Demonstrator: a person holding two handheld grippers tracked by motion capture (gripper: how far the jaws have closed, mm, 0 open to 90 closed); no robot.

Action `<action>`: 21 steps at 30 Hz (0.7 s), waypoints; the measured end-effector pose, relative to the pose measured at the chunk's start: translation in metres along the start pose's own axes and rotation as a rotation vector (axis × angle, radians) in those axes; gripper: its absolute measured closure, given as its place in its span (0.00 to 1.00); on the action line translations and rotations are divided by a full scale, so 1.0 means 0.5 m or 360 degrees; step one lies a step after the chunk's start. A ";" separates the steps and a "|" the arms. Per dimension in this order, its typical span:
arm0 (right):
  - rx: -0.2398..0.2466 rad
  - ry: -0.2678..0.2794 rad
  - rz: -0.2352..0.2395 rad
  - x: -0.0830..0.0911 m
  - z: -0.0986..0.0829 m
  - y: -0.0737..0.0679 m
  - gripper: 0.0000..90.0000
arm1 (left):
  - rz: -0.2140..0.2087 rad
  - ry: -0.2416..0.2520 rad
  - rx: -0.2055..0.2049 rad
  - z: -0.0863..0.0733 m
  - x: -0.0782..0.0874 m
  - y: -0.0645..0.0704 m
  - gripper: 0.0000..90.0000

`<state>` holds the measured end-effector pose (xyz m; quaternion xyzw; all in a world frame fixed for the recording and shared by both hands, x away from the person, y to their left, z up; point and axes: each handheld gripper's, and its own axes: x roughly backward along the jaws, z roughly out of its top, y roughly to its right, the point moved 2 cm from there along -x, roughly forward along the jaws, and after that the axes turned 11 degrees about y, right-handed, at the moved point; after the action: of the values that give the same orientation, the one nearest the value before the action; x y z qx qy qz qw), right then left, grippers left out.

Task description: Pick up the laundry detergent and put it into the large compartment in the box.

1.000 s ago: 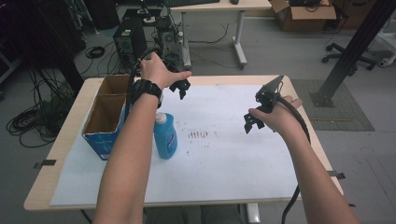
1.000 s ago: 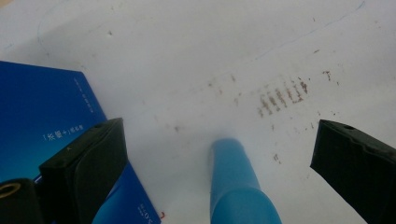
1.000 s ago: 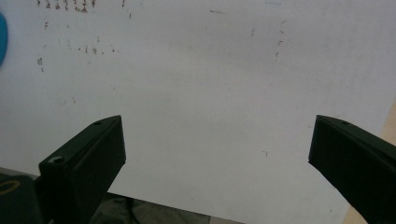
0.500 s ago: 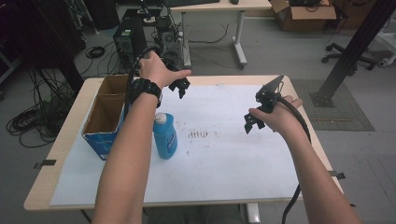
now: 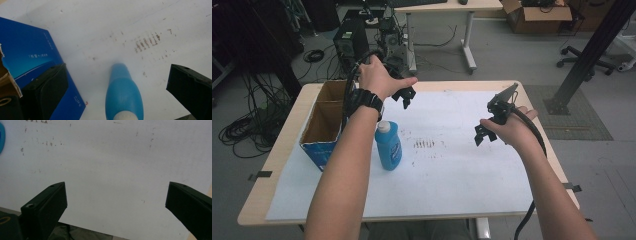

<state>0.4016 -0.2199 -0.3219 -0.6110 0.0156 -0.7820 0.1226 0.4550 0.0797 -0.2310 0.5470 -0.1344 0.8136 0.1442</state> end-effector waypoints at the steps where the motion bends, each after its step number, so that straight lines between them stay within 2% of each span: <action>1: 0.0001 -0.0004 -0.0001 0.000 -0.001 0.000 0.04 | 0.0000 -0.0001 -0.0001 -0.002 0.002 0.001 0.04; 8: 0.0001 0.0003 -0.0007 -0.001 -0.006 -0.001 0.04 | 0.0008 0.0006 0.0002 -0.027 0.024 0.006 0.04; 21: 0.0033 0.0005 0.0008 -0.002 -0.013 -0.018 0.04 | 0.0018 -0.0027 0.0008 -0.074 0.030 0.012 0.04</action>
<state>0.3940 -0.2118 -0.3227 -0.6083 0.0092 -0.7828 0.1307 0.4159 0.0893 -0.2308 0.5536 -0.1367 0.8100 0.1371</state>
